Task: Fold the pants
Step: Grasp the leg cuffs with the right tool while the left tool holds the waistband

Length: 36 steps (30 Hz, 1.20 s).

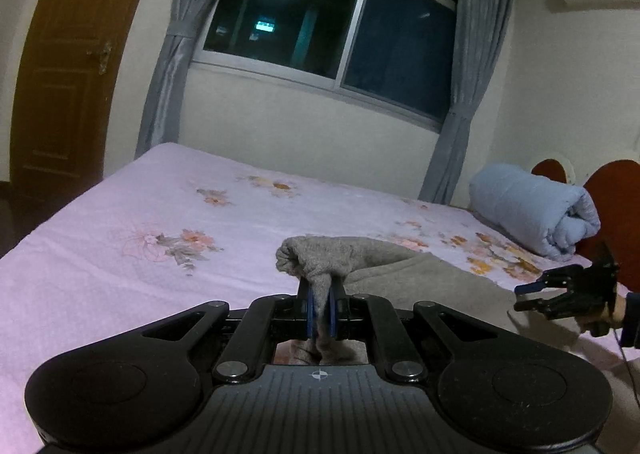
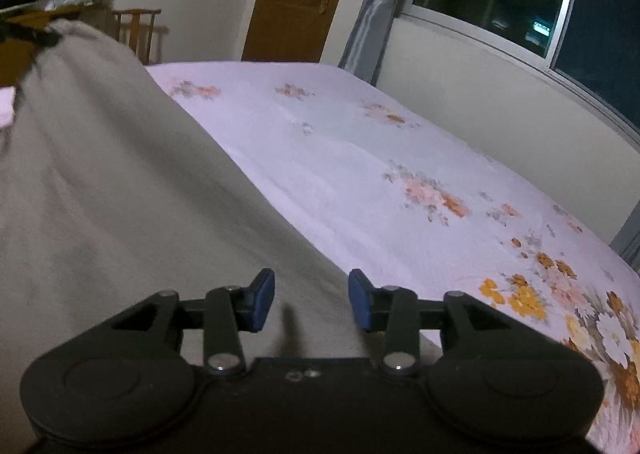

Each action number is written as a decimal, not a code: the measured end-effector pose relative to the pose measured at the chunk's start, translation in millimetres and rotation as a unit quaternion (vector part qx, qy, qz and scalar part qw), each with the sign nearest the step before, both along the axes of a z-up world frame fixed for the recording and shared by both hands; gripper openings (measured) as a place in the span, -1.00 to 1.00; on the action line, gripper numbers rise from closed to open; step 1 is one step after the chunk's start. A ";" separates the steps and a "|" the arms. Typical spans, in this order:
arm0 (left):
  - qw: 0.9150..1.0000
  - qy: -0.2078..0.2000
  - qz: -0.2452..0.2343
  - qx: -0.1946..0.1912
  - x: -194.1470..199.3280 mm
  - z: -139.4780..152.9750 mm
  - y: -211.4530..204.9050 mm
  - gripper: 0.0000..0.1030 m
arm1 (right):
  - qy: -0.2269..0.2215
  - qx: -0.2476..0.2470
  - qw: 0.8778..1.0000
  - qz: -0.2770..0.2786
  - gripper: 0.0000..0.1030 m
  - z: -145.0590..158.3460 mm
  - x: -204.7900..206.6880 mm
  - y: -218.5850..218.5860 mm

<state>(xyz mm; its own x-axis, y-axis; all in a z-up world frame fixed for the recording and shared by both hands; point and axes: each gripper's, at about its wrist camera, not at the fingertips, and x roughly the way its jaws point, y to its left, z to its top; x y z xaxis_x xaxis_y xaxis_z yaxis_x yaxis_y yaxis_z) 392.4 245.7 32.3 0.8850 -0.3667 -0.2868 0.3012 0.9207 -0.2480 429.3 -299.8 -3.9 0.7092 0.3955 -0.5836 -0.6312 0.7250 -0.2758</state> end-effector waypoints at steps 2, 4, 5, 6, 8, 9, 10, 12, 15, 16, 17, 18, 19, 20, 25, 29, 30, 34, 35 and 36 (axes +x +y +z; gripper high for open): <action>1.000 0.003 0.013 0.001 2.4 0.1 -0.8 -0.85 | -0.009 -0.002 1.000 0.003 -0.37 -5.6 9.2 -4.4; 0.999 0.007 0.032 -0.002 5.2 -0.2 -2.7 -0.85 | -0.011 0.005 1.000 0.011 -0.36 -9.3 15.5 -8.2; 0.999 0.002 0.035 -0.002 5.2 -0.3 -3.5 -0.85 | -0.010 0.006 1.000 0.019 -0.35 -11.6 19.6 -9.2; 0.999 0.001 0.037 -0.007 6.0 -0.9 -3.8 -0.85 | -0.006 0.005 1.000 0.027 -0.35 -13.2 21.8 -8.9; 0.999 -0.002 0.038 -0.016 6.8 -2.6 -3.4 -0.85 | 0.012 0.008 0.999 0.050 -0.35 -16.5 28.8 -8.7; 0.999 -0.002 0.040 -0.014 7.0 -3.5 -3.9 -0.85 | 0.018 0.007 0.998 0.057 -0.34 -18.2 30.6 -8.0; 0.999 -0.003 0.038 -0.015 7.2 -4.6 -4.3 -0.85 | 0.022 0.001 0.998 0.062 -0.34 -20.3 34.2 -6.9; 0.999 0.004 0.038 -0.014 10.3 -7.5 -2.8 -0.85 | 0.028 -0.011 0.997 0.075 -0.33 -24.1 37.6 -4.7; 0.999 0.020 0.045 -0.008 17.6 -13.1 -4.0 -0.85 | 0.077 -0.019 0.992 0.094 -0.59 -29.2 46.4 -3.0; 0.999 0.025 0.046 -0.009 20.8 -14.7 -5.3 -0.85 | 0.089 -0.025 0.992 0.091 -1.00 -30.4 48.1 -2.1; 0.998 0.030 0.050 -0.005 24.0 -16.9 -6.8 -0.85 | 0.090 -0.029 0.992 0.089 -1.00 -30.3 46.5 -1.4; 0.998 0.035 0.054 -0.003 27.5 -18.8 -7.6 -0.85 | 0.087 -0.025 0.992 0.087 -1.00 -29.2 43.6 -1.9; 0.997 0.042 0.056 -0.007 31.3 -21.1 -6.6 -0.85 | 0.083 -0.019 0.993 0.084 -1.00 -26.6 40.1 -3.5; 0.997 0.048 0.058 -0.006 34.8 -23.1 -6.3 -0.85 | 0.077 -0.013 0.994 0.081 -1.00 -23.6 36.0 -5.9; 0.998 0.055 0.038 0.000 44.8 -25.4 -2.3 -0.85 | 0.024 -0.022 0.997 0.071 -1.00 6.6 -13.6 -13.7; 0.999 0.048 0.002 -0.006 42.6 -16.9 4.5 -0.85 | 0.000 -0.030 0.998 0.057 -1.00 39.5 -70.6 -15.7; 0.999 0.045 -0.008 -0.015 39.5 -14.5 7.6 -0.85 | -0.004 -0.033 0.998 0.055 -1.00 45.2 -84.2 -13.6; 0.998 0.043 -0.034 -0.037 23.7 -15.2 16.2 -0.85 | -0.005 -0.037 0.999 0.038 -1.00 64.6 -150.8 -5.6; 0.998 0.042 -0.037 -0.040 18.0 -17.2 18.5 -0.85 | -0.004 -0.041 0.999 0.035 -1.00 66.8 -168.5 -1.8; 0.997 0.041 -0.041 -0.045 11.2 -19.7 21.2 -0.85 | -0.002 -0.044 0.998 0.034 -1.00 66.9 -183.9 2.1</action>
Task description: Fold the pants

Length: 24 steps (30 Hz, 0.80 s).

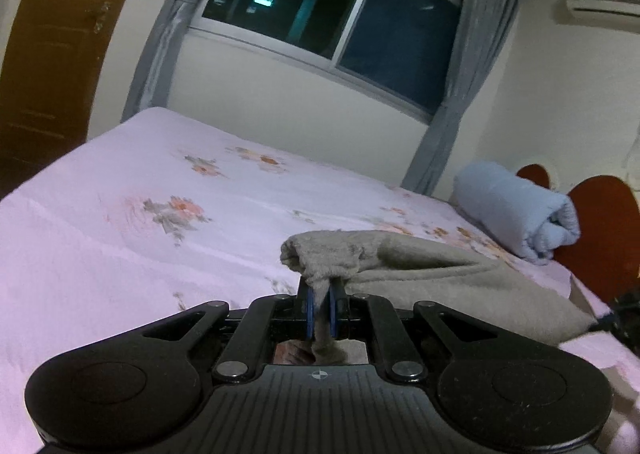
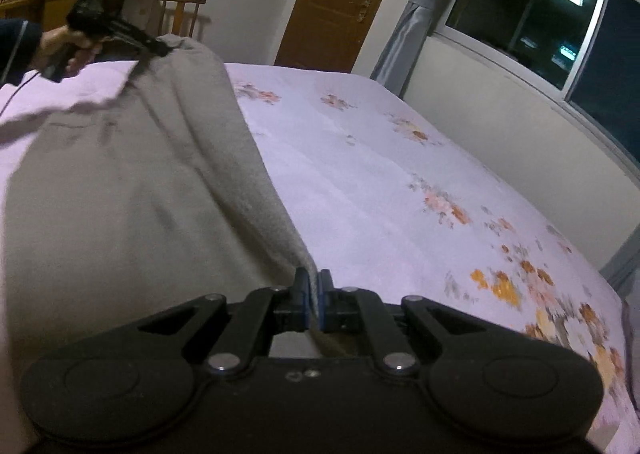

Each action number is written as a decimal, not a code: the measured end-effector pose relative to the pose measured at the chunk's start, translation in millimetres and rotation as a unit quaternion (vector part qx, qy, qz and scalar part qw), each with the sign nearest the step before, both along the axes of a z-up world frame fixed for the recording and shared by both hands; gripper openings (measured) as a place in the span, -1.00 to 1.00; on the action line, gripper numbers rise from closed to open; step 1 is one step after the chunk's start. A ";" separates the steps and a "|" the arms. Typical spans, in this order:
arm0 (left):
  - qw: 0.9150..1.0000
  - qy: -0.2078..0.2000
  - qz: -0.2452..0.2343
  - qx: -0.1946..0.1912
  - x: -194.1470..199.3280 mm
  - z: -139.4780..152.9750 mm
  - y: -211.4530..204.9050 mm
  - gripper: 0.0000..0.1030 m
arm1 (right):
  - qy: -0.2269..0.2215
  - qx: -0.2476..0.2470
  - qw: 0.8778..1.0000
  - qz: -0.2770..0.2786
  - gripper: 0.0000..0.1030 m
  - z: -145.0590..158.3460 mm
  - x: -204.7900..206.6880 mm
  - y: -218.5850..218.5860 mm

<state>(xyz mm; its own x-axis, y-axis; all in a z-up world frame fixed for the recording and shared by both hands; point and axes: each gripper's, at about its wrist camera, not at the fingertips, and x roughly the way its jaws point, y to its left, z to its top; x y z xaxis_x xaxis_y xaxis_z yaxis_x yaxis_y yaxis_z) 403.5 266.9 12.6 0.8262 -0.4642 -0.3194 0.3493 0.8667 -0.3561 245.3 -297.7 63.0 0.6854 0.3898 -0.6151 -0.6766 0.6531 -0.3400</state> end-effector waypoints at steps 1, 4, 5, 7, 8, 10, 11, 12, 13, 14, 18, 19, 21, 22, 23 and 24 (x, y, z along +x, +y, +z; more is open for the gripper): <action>1.000 -0.001 -0.001 -0.003 -5.5 -2.6 2.0 -0.85 | 0.001 -0.003 1.000 -0.003 -1.00 -1.1 -17.9 4.5; 1.000 -0.007 0.003 -0.005 -28.2 -12.4 6.2 -0.85 | 0.005 -0.011 1.000 -0.014 -1.00 -12.7 -59.3 20.7; 1.000 -0.005 0.005 -0.012 -35.6 -17.7 8.1 -0.84 | 0.007 -0.015 1.000 -0.017 -1.00 -20.7 -70.7 26.9; 0.999 0.007 0.028 -0.015 -51.1 -29.2 11.0 -0.34 | 0.025 -0.003 0.999 -0.035 -1.00 -39.1 -84.0 34.8; 0.999 0.023 0.046 -0.018 -58.6 -35.7 13.5 0.03 | 0.034 0.002 0.998 -0.044 -1.00 -51.9 -87.4 36.3; 0.991 0.077 0.107 -0.023 -77.7 -48.7 19.4 0.99 | 0.056 0.016 0.996 -0.073 -1.00 -73.1 -90.3 34.9; 0.987 0.098 0.127 -0.020 -88.1 -52.5 21.5 0.99 | 0.065 0.025 0.994 -0.088 -1.00 -81.7 -90.3 32.8; 0.983 0.108 0.145 -0.019 -98.7 -54.3 22.8 0.99 | 0.068 0.031 0.992 -0.097 -1.00 -86.7 -91.7 30.9; 0.979 0.122 0.163 -0.018 -112.4 -55.3 23.2 0.98 | 0.066 0.034 0.992 -0.106 -1.00 -90.3 -92.4 29.9; 0.976 0.133 0.172 -0.014 -122.6 -55.2 22.6 0.95 | 0.064 0.037 0.991 -0.112 -1.00 -91.1 -93.2 29.7; 0.970 0.155 0.184 -0.035 -162.4 -55.1 16.7 0.18 | 0.060 0.045 0.990 -0.121 -1.00 -84.2 -93.6 28.5; 0.969 0.159 0.187 -0.033 -169.1 -55.0 13.2 0.15 | 0.063 0.047 0.989 -0.125 -1.00 -82.8 -91.5 28.1; 0.968 0.167 0.185 -0.028 -175.6 -54.1 8.0 0.15 | 0.065 0.052 0.988 -0.130 -1.00 -81.5 -91.6 28.5; 0.968 0.166 0.185 -0.032 -177.2 -52.5 6.9 0.15 | 0.065 0.054 0.988 -0.132 -1.00 -81.4 -93.5 29.8; 0.968 0.163 0.185 -0.040 -178.3 -49.6 5.9 0.15 | 0.063 0.055 0.988 -0.133 -1.00 -81.5 -96.6 30.8; 0.968 0.161 0.184 -0.049 -176.6 -46.4 5.3 0.15 | 0.061 0.057 0.987 -0.136 -0.99 -82.0 -98.8 32.0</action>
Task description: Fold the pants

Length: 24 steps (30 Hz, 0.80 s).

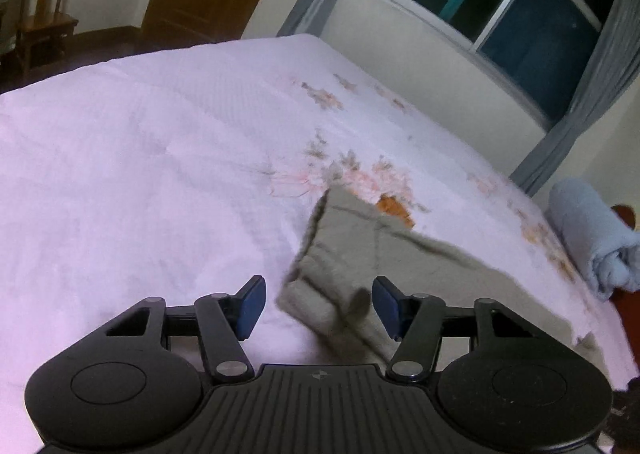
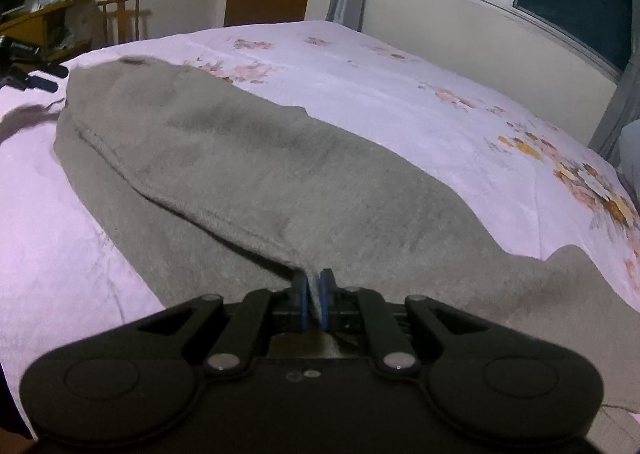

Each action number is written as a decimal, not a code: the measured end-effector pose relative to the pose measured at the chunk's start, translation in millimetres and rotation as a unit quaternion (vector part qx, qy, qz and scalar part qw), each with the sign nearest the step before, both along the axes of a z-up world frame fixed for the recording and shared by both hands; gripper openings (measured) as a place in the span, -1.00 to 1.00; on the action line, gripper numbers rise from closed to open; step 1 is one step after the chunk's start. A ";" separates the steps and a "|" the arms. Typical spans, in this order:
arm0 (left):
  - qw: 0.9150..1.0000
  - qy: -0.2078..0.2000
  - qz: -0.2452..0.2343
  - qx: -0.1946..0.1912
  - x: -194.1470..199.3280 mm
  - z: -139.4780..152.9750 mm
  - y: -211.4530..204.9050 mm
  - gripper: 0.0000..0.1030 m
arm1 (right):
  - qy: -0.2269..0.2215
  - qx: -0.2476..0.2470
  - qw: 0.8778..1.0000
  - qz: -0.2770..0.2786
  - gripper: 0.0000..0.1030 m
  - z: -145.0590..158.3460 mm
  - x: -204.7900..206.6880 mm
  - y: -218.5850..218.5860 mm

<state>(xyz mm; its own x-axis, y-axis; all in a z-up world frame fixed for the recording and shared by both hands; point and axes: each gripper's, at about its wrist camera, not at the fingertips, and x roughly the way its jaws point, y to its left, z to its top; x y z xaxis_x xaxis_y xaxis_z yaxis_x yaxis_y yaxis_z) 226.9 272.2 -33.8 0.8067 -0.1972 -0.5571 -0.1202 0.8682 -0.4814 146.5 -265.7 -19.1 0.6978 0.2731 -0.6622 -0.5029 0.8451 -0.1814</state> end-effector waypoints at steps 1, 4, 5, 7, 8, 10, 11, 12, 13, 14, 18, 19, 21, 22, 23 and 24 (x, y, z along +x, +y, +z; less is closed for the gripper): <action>1.000 -0.001 -0.001 -0.009 2.2 2.1 -1.9 0.15 | -0.001 0.006 1.000 -0.003 -0.98 0.3 -1.2 0.1; 0.999 0.025 -0.016 -0.014 15.4 -2.1 -9.5 0.03 | 0.006 0.004 1.000 -0.010 -0.98 -6.2 -1.5 1.7; 0.999 0.040 -0.026 -0.013 23.6 -4.2 -14.9 0.03 | 0.005 0.003 1.000 -0.010 -0.98 -7.3 -2.7 1.7; 0.998 0.059 -0.029 -0.010 34.2 -9.3 -24.8 0.01 | -0.006 0.000 1.000 -0.007 -0.93 -6.9 -5.1 1.5; 0.998 0.061 -0.025 -0.011 37.6 -10.9 -26.1 -0.01 | -0.008 -0.006 1.000 -0.006 -0.87 -7.7 -5.0 1.6; 0.998 0.061 -0.012 -0.026 41.3 -13.7 -26.7 -0.38 | -0.001 -0.015 1.000 0.000 -0.83 -11.1 -3.7 1.2; 0.997 0.058 -0.008 -0.039 42.5 -14.1 -24.7 -0.42 | -0.001 -0.019 1.000 0.006 -0.83 -11.3 -3.8 1.3; 0.997 0.054 -0.006 -0.047 42.8 -14.1 -23.7 -0.46 | -0.003 -0.024 1.000 0.011 -0.82 -11.3 -5.0 1.7; 0.997 0.054 -0.007 -0.049 42.2 -15.1 -23.0 -0.49 | -0.005 -0.029 0.999 0.018 -0.80 -11.4 -6.8 2.1; 0.997 0.056 -0.008 -0.047 43.5 -14.9 -24.3 -0.49 | -0.008 -0.035 0.999 0.023 -0.80 -12.2 -8.0 3.0; 0.997 0.060 -0.010 -0.043 48.5 -15.7 -26.4 -0.50 | -0.011 -0.058 0.998 0.025 -0.77 -18.6 -3.0 5.2; 0.997 0.060 -0.010 -0.043 48.2 -16.0 -25.6 -0.50 | -0.008 -0.051 0.998 0.021 -0.77 -18.4 -0.7 4.5; 0.997 0.060 -0.014 -0.037 48.2 -15.1 -25.9 -0.50 | 0.005 -0.034 0.999 0.015 -0.86 -17.1 3.1 3.0; 0.997 0.060 -0.015 -0.037 47.9 -15.0 -25.4 -0.50 | 0.004 -0.033 0.999 0.012 -0.88 -16.8 3.6 3.8; 0.997 0.061 -0.017 -0.037 46.9 -15.1 -24.6 -0.50 | 0.003 -0.034 0.999 0.012 -0.90 -16.4 3.6 4.6; 0.997 0.061 -0.018 -0.036 46.2 -15.3 -24.1 -0.50 | 0.003 -0.034 0.999 0.011 -0.91 -16.3 3.2 5.2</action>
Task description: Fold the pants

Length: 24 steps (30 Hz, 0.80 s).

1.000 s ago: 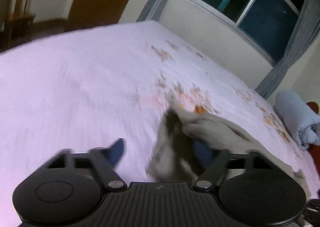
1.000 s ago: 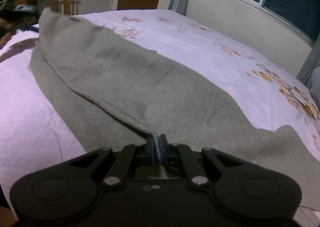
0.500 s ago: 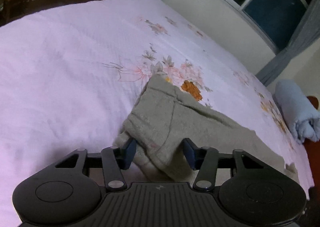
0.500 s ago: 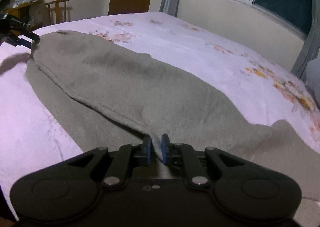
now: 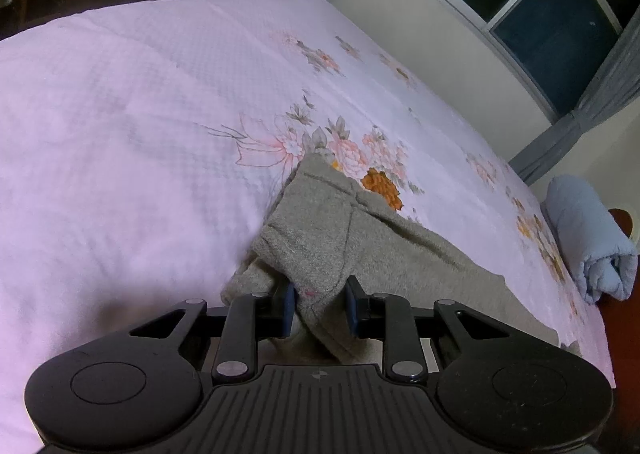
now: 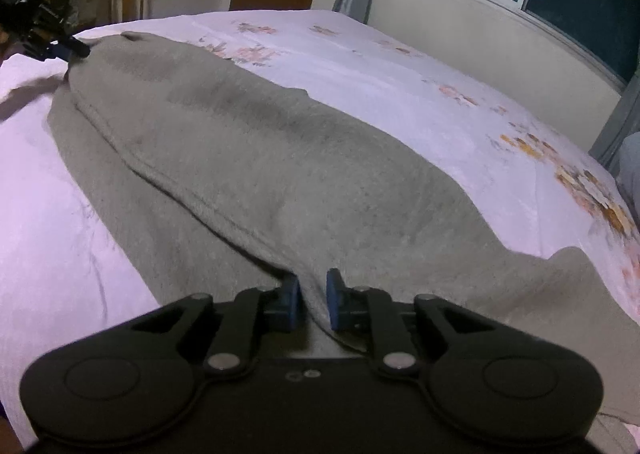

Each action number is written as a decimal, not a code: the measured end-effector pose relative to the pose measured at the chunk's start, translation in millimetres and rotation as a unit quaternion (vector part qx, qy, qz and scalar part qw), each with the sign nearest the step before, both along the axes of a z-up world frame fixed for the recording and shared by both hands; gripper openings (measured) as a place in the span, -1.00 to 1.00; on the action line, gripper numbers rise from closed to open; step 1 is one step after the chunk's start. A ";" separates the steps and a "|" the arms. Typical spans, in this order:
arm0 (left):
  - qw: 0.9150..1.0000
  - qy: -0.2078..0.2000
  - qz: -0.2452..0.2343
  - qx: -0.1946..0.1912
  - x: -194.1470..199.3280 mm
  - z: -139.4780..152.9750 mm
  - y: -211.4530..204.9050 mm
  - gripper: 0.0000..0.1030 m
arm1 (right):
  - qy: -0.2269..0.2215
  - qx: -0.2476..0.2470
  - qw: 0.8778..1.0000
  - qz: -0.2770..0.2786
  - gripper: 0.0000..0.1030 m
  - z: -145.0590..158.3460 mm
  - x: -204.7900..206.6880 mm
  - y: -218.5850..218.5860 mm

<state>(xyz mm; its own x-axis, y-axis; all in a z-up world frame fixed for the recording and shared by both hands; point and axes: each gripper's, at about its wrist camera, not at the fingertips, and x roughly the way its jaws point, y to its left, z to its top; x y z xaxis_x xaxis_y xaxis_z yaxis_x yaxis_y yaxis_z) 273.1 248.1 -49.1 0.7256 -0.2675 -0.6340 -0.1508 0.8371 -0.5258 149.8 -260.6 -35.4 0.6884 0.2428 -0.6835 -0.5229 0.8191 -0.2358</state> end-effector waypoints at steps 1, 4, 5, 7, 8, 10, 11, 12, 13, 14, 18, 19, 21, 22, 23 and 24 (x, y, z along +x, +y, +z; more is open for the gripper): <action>1.000 0.000 -0.001 0.000 -0.3 -0.3 0.8 -0.51 | -0.001 0.000 1.000 -0.001 -0.92 -0.1 -0.4 0.1; 1.000 -0.001 -0.004 0.004 -1.5 -0.1 1.1 -0.51 | 0.004 0.007 1.000 -0.006 -0.93 0.1 -0.6 -1.4; 1.000 -0.001 -0.005 0.003 -1.2 -0.1 1.5 -0.51 | 0.004 0.008 1.000 -0.007 -0.93 0.4 -0.7 -1.6; 1.000 0.000 -0.008 0.005 -0.3 -0.4 1.7 -0.51 | 0.006 0.010 1.000 -0.008 -0.94 1.2 -0.3 -1.8; 1.000 0.001 -0.010 0.006 -0.1 -0.2 2.0 -0.51 | 0.009 0.014 1.000 -0.009 -0.95 1.8 0.2 -2.2; 1.000 -0.001 -0.015 0.009 -0.1 1.6 2.5 -0.51 | 0.011 0.017 1.000 -0.010 -0.98 3.9 -0.2 -3.3; 1.000 0.000 -0.017 0.010 -0.4 2.6 2.7 -0.51 | 0.010 0.021 1.000 -0.011 -0.99 6.2 -1.1 -3.7; 1.000 -0.001 -0.021 0.010 -0.5 4.3 3.0 -0.51 | 0.008 0.022 1.000 -0.011 -0.99 8.6 -2.8 -4.0; 1.000 -0.003 -0.024 0.011 -0.6 5.9 3.6 -0.51 | 0.004 0.023 1.000 -0.009 -0.99 12.2 -5.5 -4.3; 1.000 -0.005 -0.027 0.011 -0.7 8.3 4.5 -0.51 | 0.002 0.022 1.000 -0.007 -0.99 15.8 -8.3 -4.5; 0.999 -0.015 -0.038 0.012 -0.2 20.1 6.4 -0.51 | -0.006 0.017 1.000 -0.005 -0.99 28.1 -17.3 -4.6; 0.999 -0.017 -0.041 0.011 0.3 23.3 7.7 -0.51 | -0.007 0.017 1.000 -0.005 -0.99 30.5 -19.0 -4.5; 0.999 -0.019 -0.048 0.007 0.6 28.9 10.3 -0.51 | -0.006 0.020 1.000 -0.005 -0.99 34.7 -24.3 -5.4; 0.998 -0.016 -0.054 0.014 1.3 31.0 10.3 -0.51 | -0.005 0.020 1.000 -0.003 -0.99 35.5 -27.2 -5.5; 0.998 -0.011 -0.061 0.022 2.2 31.3 9.4 -0.51 | -0.002 0.016 1.000 0.001 -0.99 34.6 -30.3 -5.1; 0.997 0.001 -0.068 0.028 3.8 28.5 9.0 -0.51 | 0.001 0.012 1.000 0.006 -0.99 32.0 -32.7 -4.1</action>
